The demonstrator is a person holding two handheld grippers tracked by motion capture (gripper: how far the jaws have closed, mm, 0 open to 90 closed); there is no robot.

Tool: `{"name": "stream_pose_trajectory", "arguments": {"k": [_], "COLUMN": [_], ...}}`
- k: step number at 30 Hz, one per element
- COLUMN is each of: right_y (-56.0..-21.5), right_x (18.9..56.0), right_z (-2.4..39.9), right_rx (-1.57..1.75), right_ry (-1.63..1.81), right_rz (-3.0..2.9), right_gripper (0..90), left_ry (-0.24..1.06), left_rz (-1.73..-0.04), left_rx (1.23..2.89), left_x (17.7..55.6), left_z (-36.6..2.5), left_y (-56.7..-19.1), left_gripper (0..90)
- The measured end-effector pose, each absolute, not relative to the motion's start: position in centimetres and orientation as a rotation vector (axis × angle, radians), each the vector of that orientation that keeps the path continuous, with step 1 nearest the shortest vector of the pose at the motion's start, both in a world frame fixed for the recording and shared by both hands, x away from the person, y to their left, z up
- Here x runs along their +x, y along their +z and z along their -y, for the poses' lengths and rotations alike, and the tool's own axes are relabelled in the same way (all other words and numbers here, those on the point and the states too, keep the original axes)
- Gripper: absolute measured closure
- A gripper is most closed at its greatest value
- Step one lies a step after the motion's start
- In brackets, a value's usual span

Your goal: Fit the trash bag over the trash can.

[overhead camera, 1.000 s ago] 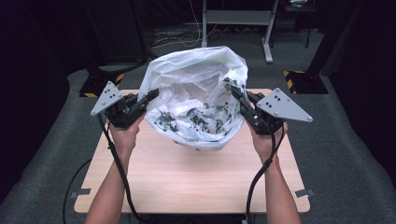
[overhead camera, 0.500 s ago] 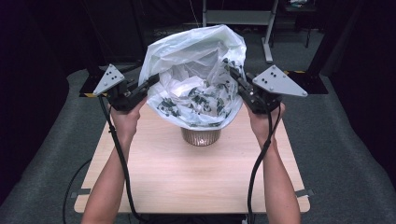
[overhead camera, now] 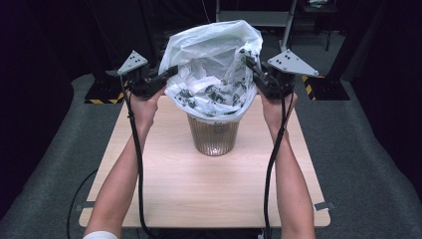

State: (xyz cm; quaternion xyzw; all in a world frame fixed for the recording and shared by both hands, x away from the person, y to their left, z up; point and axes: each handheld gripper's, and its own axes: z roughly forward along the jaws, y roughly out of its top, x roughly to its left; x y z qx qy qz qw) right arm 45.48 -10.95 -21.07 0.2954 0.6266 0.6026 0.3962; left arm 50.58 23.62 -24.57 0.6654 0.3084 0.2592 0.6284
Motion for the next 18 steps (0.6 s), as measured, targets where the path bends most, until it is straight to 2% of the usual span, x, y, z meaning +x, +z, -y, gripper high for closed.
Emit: {"name": "stream_pose_trajectory", "arguments": {"k": [10, 18], "right_y": [-20.9, -21.6], "right_x": [47.0, 48.7], "right_z": [11.1, 11.3], "right_rx": [0.775, 0.835], "right_ry": [1.506, 1.504], "right_rz": [-1.552, -1.554], "right_gripper": [89.3, 89.2], "left_ry": [0.544, 0.514], "left_rz": [-0.763, -0.837], "left_rx": [1.509, 1.563], "left_x": [53.7, 55.8], "left_z": [-22.8, -22.2], "left_y": [-24.7, -25.7], "left_gripper": [88.1, 88.1]}}
